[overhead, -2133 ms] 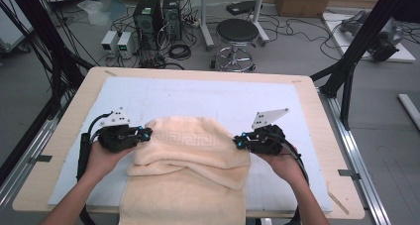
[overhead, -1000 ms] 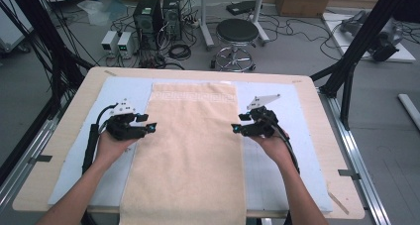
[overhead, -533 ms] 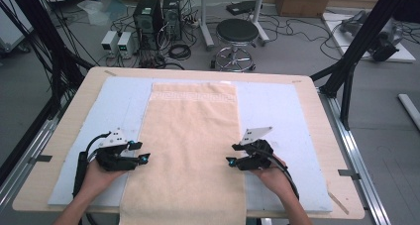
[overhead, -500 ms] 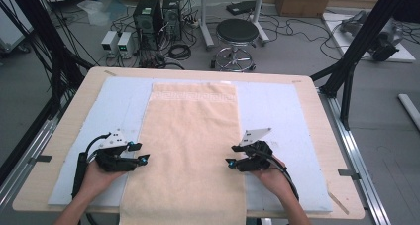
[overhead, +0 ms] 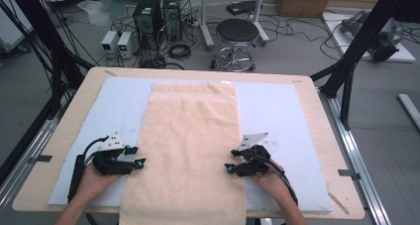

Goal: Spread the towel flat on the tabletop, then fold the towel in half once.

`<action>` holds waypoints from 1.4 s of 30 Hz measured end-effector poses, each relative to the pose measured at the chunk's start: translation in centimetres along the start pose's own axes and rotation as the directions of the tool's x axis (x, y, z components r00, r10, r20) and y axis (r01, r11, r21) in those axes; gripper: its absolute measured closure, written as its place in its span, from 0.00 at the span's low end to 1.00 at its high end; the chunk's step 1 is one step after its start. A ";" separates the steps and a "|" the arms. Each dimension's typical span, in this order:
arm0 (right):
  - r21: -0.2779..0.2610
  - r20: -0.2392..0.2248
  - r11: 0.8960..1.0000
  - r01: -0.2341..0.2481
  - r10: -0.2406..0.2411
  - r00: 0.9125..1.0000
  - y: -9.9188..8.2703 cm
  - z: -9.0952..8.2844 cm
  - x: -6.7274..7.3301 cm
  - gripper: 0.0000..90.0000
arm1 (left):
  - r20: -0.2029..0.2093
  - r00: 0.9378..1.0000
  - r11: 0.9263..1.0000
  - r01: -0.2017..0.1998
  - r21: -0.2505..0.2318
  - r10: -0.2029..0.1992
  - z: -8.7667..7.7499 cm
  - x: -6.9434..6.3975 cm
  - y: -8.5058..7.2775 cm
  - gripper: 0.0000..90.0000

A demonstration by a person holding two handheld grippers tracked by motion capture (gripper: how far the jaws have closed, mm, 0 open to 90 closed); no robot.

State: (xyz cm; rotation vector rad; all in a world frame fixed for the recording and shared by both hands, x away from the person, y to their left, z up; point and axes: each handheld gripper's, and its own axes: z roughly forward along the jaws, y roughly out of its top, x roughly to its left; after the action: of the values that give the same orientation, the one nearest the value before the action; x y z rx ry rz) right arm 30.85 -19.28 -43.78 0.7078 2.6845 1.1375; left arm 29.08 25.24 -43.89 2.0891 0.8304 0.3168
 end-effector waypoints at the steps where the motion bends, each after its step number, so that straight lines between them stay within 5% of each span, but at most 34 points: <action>1: -0.004 0.001 1.000 -0.001 0.001 1.000 0.0 0.0 0.0 0.41 | 0.000 1.000 1.000 -0.002 -0.003 0.002 -0.1 0.0 0.1 0.47; 13: -0.084 0.034 0.995 -0.049 0.052 0.998 0.4 -0.8 -0.6 0.30 | -0.016 1.000 0.998 0.012 -0.055 -0.012 -1.0 0.1 1.0 0.39; 30: -0.075 0.027 0.996 -0.056 0.058 0.998 0.8 -0.8 -0.9 0.29 | 0.013 1.000 0.999 0.000 -0.038 0.001 -0.4 0.6 2.1 0.36; 37: -0.080 0.059 0.995 -0.059 0.064 0.996 1.9 -1.4 -2.3 0.29 | 0.015 1.000 0.999 0.010 -0.040 -0.010 -0.4 2.0 3.6 0.37; 42: -0.081 0.109 0.995 -0.052 0.061 0.992 3.3 -1.7 -4.2 0.29 | 0.027 0.998 0.997 0.056 -0.052 -0.055 0.4 3.9 5.2 0.37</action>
State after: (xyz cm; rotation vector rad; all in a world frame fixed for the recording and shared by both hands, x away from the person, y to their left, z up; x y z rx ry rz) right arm 35.25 -20.37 -40.50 0.8142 2.5285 1.1722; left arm 34.48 25.35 -40.28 2.0133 0.8543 0.2784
